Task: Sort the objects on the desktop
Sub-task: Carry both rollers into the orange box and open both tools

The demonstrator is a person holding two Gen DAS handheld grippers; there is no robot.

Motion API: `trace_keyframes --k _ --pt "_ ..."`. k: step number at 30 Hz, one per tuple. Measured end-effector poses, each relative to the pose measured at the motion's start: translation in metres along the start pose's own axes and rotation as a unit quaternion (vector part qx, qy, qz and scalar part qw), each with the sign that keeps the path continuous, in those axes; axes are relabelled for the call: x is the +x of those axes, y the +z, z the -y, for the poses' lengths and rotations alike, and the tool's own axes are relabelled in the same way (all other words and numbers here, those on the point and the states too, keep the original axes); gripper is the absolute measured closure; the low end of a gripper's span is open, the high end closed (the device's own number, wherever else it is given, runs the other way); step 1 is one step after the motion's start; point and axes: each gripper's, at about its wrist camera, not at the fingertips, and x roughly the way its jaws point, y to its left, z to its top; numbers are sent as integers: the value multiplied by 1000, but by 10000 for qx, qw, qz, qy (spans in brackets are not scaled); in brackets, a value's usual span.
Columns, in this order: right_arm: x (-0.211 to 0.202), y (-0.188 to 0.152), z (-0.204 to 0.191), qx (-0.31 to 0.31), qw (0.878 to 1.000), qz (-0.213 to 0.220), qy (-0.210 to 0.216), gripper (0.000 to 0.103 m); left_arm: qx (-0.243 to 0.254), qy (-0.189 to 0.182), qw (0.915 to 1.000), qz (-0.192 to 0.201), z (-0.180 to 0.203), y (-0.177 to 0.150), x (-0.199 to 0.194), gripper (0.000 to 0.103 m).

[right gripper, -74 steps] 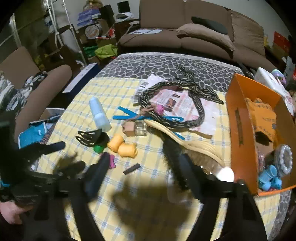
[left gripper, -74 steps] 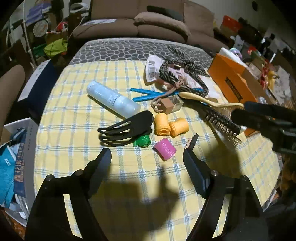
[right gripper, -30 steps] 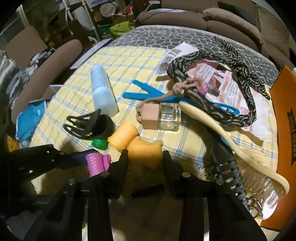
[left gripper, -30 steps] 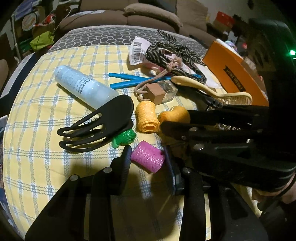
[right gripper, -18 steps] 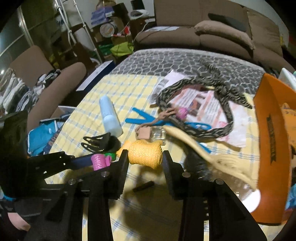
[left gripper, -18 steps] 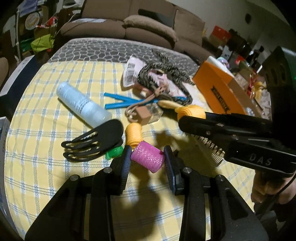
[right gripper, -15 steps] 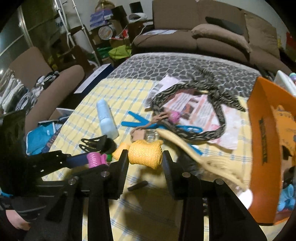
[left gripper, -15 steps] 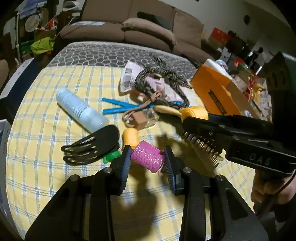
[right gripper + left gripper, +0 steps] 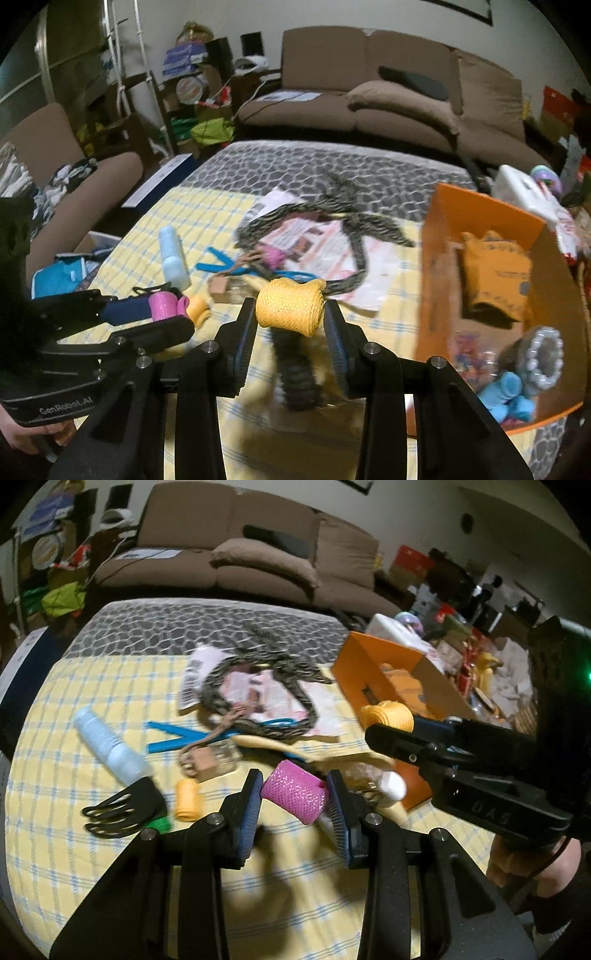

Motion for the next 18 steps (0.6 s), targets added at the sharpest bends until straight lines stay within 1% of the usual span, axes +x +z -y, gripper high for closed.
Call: trace_keyframes --k 3,8,10,14,18 --pt "-12 -4 22 175 9998 73 -93 66 189 -79 9998 -36 20 3 8 70" --pt "-32 -16 69 526 9976 149 -427 66 552 -232 9981 -114 57 7 23 70" --pt "-38 -23 90 751 9958 130 -512 66 644 -340 9973 -113 70 8 27 70" --pt "-47 -38 121 1039 9921 64 -694 66 931 -523 9942 -130 104 11 40 70" --pt "-53 -50 143 1242 9890 35 -797 66 1131 -654 9912 -204 132 12 55 70"
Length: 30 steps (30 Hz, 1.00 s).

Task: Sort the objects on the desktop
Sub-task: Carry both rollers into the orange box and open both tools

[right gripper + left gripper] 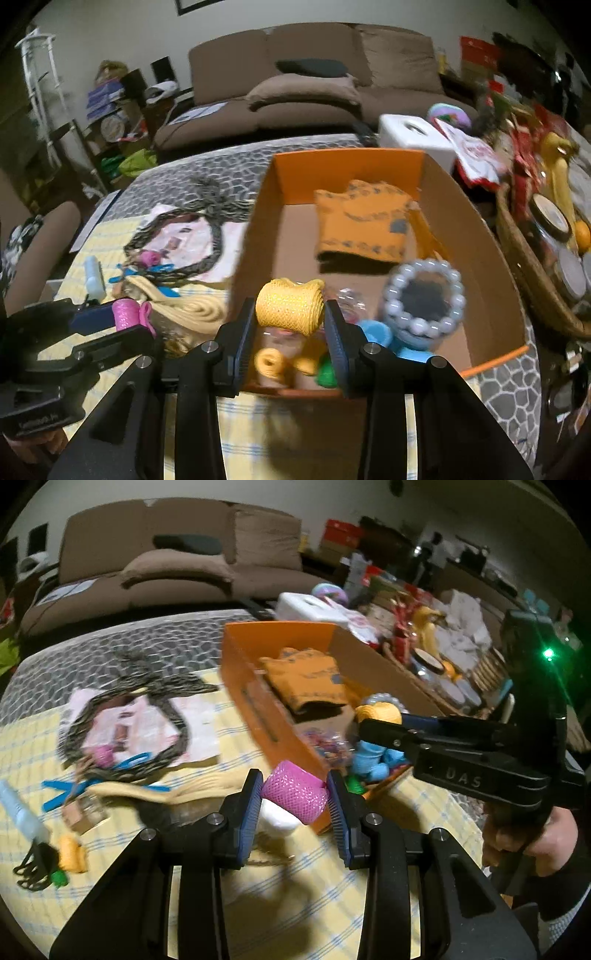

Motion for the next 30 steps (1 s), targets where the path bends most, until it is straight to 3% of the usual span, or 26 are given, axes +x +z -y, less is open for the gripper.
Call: trace_keyframes --k 11,30 --pt "-1 -7 33 246 9996 -63 -109 66 291 -188 9994 -50 43 17 36 70" --pt "9 -10 46 402 9987 -224 -217 63 273 -147 9990 -318 43 15 65 69"
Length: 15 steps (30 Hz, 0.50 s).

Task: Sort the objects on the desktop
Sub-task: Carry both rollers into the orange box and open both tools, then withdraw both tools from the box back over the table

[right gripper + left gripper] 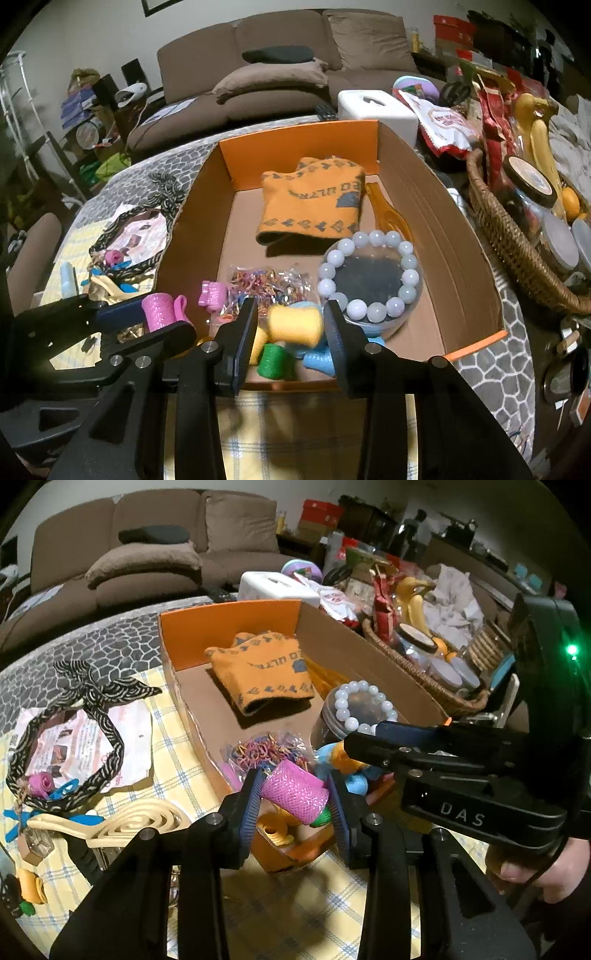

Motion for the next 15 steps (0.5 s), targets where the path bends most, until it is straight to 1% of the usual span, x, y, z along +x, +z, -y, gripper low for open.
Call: trace_keyframes --k 3,8,9,10,13,15 --pt "0 1 4 116 9999 10 25 54 11 14 10000 15 0 1 -3 67" --pt "-4 3 11 317 9994 81 93 52 -157 -49 9998 97 -8 1 -13 64" --pt "-5 3 12 337 9993 106 80 50 -176 -10 9998 106 -9 0 -14 59" --pt "-7 3 13 357 9993 128 61 50 -197 55 9997 126 -12 0 -16 57" --pt "-10 5 14 407 9990 188 55 47 -313 80 9993 175 -22 -1 -24 55" --pt "-11 6 11 393 9990 224 46 40 -410 117 9989 212 -30 -3 -30 48"
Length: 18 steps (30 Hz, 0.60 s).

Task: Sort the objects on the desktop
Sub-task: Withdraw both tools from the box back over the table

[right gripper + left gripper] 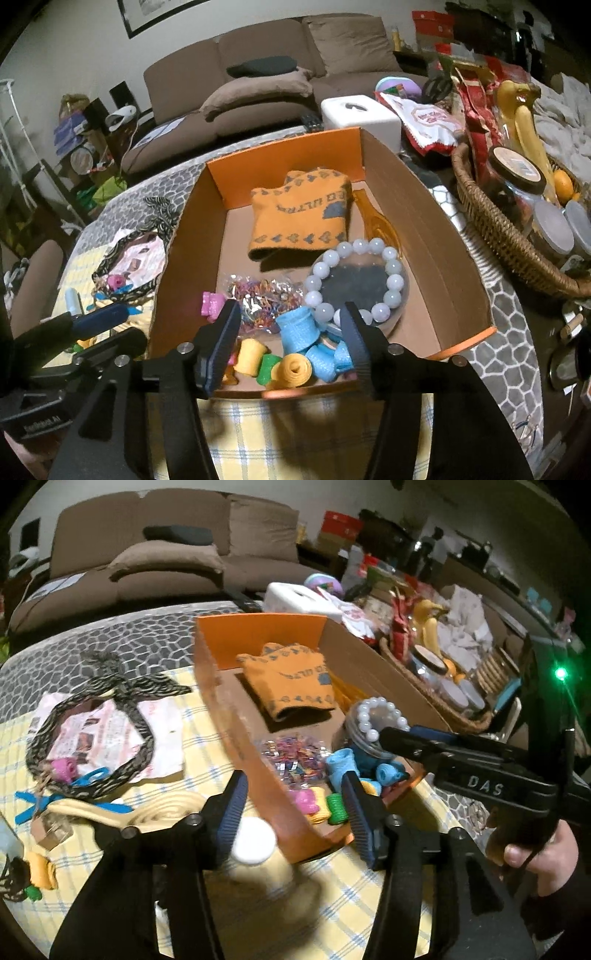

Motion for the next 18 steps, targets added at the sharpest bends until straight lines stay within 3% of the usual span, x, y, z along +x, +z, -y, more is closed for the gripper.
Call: trace_keyframes --k 3,9,14,18 --pt "-2 2 -9 -82 10000 51 5 26 -142 23 9999 92 -12 -3 -10 23" --pt "0 4 -33 -362 9993 65 -79 13 -336 116 9992 161 -32 -7 -25 2" --pt "2 5 -56 -591 9981 91 -135 2 -225 311 9990 227 -37 -8 -37 0" --pt "2 5 -77 -767 9969 134 -123 1 -195 449 9984 278 -43 -10 -47 0"
